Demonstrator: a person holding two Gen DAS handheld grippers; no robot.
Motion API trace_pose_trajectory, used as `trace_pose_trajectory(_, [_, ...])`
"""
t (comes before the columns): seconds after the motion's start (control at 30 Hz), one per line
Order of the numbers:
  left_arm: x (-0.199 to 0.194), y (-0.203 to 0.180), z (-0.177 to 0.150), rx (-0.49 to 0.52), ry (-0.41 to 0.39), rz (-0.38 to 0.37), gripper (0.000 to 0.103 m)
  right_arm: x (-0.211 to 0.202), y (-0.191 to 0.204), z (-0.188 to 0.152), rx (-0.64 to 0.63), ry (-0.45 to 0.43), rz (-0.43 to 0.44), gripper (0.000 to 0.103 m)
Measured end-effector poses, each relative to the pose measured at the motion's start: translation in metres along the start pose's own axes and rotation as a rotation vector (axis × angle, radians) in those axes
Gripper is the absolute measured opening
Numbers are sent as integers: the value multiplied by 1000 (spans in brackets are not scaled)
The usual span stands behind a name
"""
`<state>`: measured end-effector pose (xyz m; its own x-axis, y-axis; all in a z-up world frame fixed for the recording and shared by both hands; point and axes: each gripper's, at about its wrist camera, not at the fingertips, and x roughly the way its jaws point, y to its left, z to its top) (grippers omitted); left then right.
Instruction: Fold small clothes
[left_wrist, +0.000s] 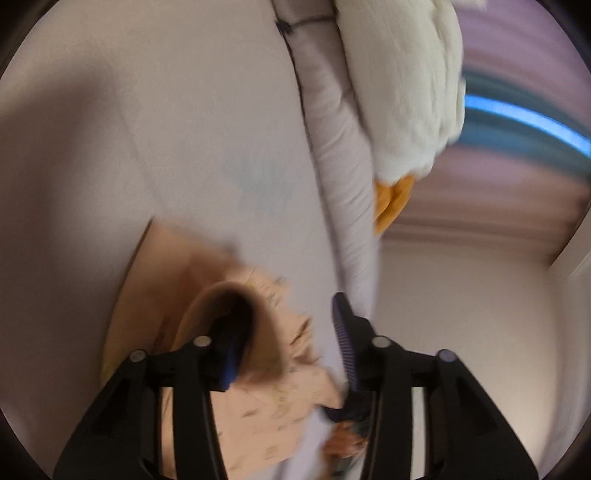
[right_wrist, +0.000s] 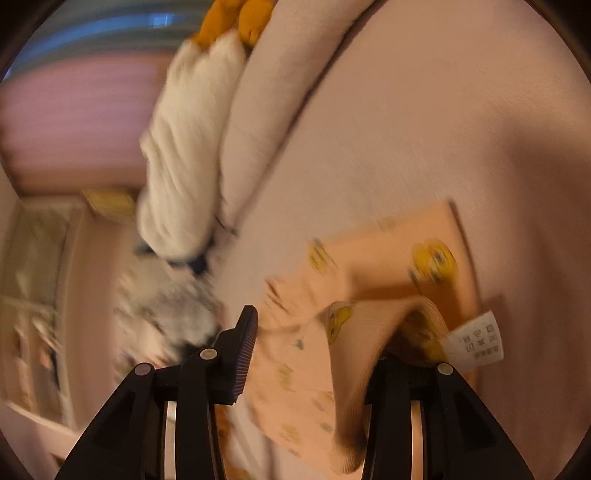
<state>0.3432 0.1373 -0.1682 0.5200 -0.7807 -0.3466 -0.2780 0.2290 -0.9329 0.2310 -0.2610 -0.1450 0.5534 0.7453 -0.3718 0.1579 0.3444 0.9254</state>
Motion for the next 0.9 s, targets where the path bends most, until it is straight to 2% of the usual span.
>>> trace_pose_trajectory(0.03, [-4,1,2,-25,-30,-14,53,-2,-7,4,50,-35,49,43])
trace_pose_trajectory(0.1, [-15,2,9,-39,-102,-23,54,-5,-16,10,103,-94,90,44])
trace_pose_trajectory(0.17, [-25,1,13,-26,-138,13,54,-15,-22,14,99,-173,95,45])
trace_pose_trajectory(0.23, [-33,-2,12,8,-139,57,54,-24,-26,14,105,-208,92,45])
trace_pose_trajectory(0.27, [-40,-6,8,65,-135,101,54,-27,-26,12,102,-209,72,45])
trace_pose_trajectory(0.37, [-44,-22,-5,215,-116,216,54,-41,-10,-1,-39,-204,-64,45])
trace_pose_trajectory(0.4, [-47,-28,-17,304,-90,267,54,-44,-1,-8,-105,-192,-112,45])
trace_pose_trajectory(0.47, [-48,-35,-36,401,-66,294,54,-44,15,-21,-242,-167,-206,45])
trace_pose_trajectory(0.5, [-49,-34,-49,452,-36,303,54,-44,27,-35,-349,-156,-284,45])
trace_pose_trajectory(0.53, [-50,-37,-65,514,-10,323,54,-44,34,-46,-430,-144,-323,44])
trace_pose_trajectory(0.57, [-48,-38,-77,560,3,344,54,-42,40,-55,-480,-136,-348,38])
trace_pose_trajectory(0.7, [-40,-36,-117,704,42,409,51,-33,52,-94,-661,-75,-462,28])
trace_pose_trajectory(0.83, [-40,-21,-146,816,47,473,37,-18,50,-124,-777,-15,-587,25])
trace_pose_trajectory(0.9, [-40,-6,-154,842,64,500,34,-11,45,-139,-837,20,-659,22])
